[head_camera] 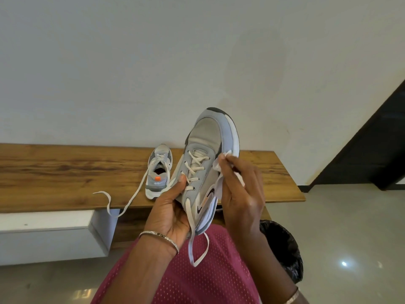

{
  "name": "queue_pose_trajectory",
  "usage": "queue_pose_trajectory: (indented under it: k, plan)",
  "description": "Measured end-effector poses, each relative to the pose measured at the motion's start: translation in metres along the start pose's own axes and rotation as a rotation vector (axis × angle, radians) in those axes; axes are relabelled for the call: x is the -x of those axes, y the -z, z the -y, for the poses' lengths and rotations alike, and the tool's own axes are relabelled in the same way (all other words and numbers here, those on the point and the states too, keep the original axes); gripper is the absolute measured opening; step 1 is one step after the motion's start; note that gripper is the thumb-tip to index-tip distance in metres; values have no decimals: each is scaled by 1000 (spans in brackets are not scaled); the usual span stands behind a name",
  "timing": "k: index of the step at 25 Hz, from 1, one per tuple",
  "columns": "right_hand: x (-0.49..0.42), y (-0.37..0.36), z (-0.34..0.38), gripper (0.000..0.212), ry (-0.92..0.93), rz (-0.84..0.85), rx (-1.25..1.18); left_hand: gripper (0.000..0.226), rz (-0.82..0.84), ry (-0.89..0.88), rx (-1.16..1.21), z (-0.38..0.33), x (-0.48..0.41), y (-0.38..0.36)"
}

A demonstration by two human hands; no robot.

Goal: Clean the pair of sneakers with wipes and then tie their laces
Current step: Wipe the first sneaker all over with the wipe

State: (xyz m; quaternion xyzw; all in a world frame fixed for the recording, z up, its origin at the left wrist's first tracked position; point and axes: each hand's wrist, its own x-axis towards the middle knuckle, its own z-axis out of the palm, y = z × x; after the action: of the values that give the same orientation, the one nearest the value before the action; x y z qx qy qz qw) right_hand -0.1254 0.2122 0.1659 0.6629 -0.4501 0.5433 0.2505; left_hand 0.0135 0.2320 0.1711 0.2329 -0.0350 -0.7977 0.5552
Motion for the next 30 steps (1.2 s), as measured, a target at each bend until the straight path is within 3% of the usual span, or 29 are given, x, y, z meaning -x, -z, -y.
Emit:
queue_pose_trajectory:
  k: [5,11,18,26,30]
  plan:
    - [-30,-2,-12,20,4,-42,27,40,-34,-68,-98,3,2,-6]
    - [31,-2,5,22,73,161,-11,46,-49,-91,-59,-3,-6,11]
    - [-19,-5,-9,19,69,25,45,44,-70,-168,-167,1,-7,2]
    - [22,-2,5,20,77,207,-36,55,-95,-188,-129,-2,-9,10]
    - [-11,-5,-15,14,97,93,79,43,-141,-221,-193,-1,-6,2]
